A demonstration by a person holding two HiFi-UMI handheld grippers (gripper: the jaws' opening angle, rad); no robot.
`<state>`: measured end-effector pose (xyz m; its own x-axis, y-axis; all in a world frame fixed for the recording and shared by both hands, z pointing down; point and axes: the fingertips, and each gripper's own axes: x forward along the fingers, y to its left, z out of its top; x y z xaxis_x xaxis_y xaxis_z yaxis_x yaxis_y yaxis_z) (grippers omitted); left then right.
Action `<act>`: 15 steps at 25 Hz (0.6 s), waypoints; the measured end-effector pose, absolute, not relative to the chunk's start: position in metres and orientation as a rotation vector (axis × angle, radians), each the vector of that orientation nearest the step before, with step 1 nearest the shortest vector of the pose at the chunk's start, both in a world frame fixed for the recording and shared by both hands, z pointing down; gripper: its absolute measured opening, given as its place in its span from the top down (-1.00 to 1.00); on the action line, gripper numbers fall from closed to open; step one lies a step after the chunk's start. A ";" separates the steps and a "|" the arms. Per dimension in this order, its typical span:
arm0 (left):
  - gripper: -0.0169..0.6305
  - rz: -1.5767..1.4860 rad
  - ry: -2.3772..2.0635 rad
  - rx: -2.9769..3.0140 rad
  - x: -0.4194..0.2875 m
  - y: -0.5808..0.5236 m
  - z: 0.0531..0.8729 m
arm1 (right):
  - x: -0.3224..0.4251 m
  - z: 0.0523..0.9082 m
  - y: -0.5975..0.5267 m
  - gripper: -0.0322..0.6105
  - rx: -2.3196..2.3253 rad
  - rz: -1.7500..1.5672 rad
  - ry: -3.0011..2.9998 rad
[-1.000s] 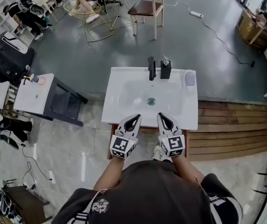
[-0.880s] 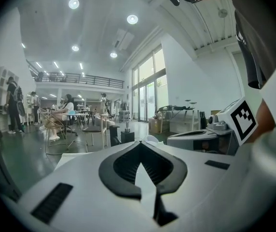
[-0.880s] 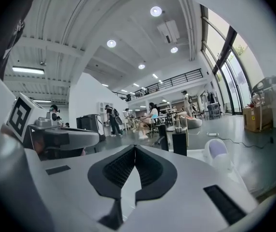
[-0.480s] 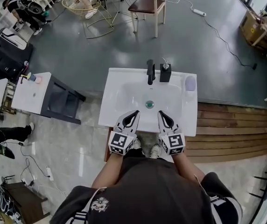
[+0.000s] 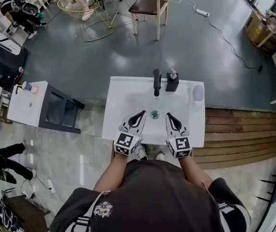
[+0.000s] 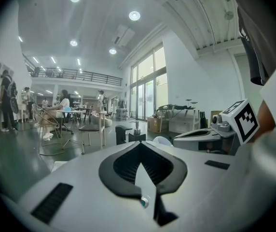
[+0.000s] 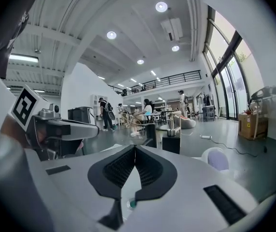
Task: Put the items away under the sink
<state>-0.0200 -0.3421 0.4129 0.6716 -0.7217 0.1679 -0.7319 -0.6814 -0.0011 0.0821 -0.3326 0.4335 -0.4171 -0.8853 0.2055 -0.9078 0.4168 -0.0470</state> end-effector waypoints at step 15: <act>0.95 0.195 -1.157 2.793 -0.018 -0.406 0.435 | 0.098 0.457 -0.404 0.82 1.741 0.215 -2.365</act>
<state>-0.0180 -0.4062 0.4353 0.7011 -0.6947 0.1610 -0.7091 -0.7030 0.0543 0.0982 -0.4038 0.4573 -0.2882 -0.9263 0.2428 -0.9549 0.2970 -0.0003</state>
